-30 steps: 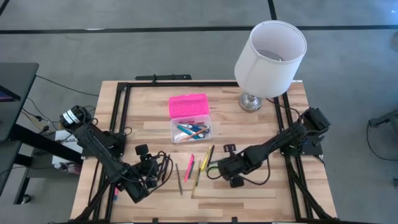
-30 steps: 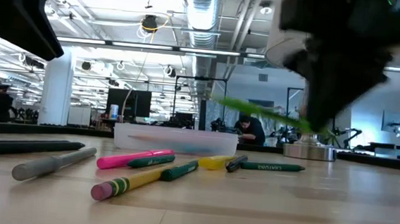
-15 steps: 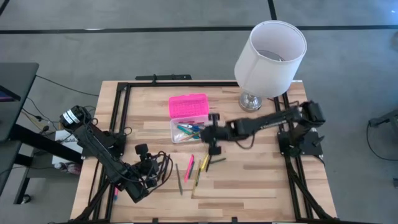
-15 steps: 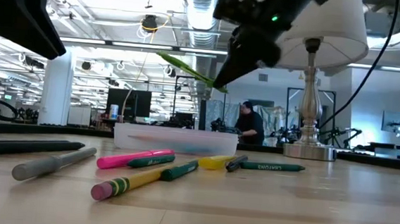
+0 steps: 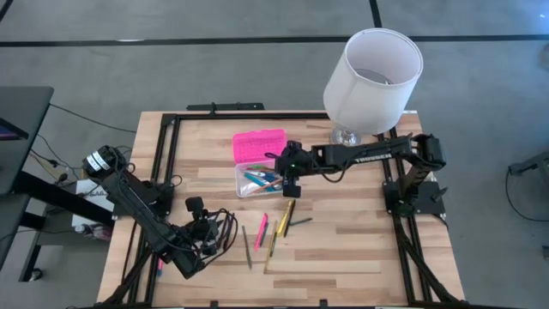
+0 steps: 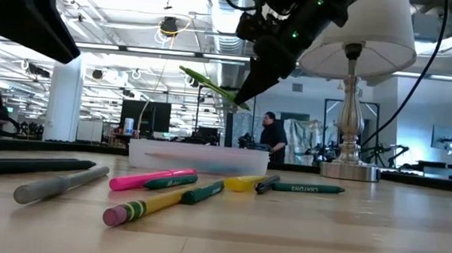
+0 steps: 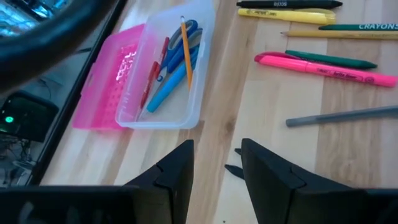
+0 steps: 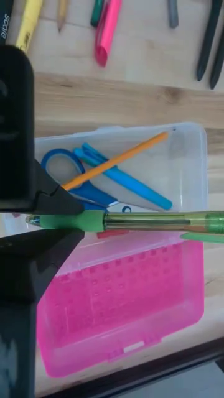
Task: Pick & place school supplies into a supply box
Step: Put the green pen into the pink supply box
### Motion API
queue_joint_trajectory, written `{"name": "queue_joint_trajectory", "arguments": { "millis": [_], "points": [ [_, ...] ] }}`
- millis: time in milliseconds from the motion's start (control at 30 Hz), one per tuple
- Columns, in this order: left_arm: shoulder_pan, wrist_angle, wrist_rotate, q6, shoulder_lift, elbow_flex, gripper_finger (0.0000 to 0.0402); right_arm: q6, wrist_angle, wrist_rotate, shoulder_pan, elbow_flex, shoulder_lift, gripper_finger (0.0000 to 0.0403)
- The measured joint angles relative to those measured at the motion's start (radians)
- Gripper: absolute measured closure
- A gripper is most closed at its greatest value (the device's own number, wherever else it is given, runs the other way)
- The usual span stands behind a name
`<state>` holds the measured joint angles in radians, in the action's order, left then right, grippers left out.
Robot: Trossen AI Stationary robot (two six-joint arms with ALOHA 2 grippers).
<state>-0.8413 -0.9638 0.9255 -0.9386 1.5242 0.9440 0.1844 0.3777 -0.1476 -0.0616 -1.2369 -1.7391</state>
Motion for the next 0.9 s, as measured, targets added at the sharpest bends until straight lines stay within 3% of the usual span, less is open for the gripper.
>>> {"name": "queue_joint_trajectory", "arguments": {
  "millis": [133,500,900],
  "points": [
    [0.000,-0.005,0.005,0.000,0.000,0.000,0.0273,0.000,0.000,0.000,0.000,0.000,-0.003,0.0382],
    [0.000,-0.016,0.006,-0.012,-0.001,0.000,0.0273,0.025,-0.057,0.017,-0.041,-0.001,-0.166,0.0384],
    [0.000,-0.017,0.006,-0.012,-0.001,0.000,0.0273,-0.019,-0.077,0.018,-0.058,0.000,-0.157,0.0350]
  ]
}}
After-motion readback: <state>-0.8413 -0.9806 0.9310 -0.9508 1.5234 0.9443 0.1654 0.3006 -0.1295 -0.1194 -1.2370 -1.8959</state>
